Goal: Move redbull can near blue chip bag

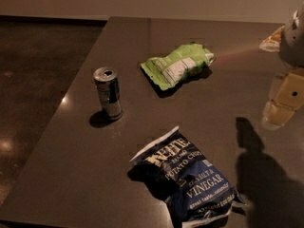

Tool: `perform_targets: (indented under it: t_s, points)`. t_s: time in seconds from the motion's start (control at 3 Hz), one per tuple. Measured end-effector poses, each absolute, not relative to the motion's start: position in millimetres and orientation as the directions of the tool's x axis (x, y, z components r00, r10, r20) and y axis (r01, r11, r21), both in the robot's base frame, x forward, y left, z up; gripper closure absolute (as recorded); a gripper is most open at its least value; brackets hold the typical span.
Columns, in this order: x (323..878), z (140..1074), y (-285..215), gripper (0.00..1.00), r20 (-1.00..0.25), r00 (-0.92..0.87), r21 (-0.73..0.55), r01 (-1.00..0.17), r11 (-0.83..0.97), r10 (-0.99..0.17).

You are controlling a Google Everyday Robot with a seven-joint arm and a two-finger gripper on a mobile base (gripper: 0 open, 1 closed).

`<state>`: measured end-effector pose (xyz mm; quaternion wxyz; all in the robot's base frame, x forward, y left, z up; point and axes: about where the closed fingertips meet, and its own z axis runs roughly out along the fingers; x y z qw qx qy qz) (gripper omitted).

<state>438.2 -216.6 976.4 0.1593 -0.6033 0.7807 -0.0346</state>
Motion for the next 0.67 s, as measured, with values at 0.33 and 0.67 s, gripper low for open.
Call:
perform_targets:
  t_s: [0.33, 0.67]
  points:
    - [438, 976, -217, 0.00, -0.207, -0.221, -0.246, -0.931, 0.270, -0.953]
    - [453, 977, -212, 0.00, -0.232, -0.234, -0.240, -0.927, 0.289, -0.944]
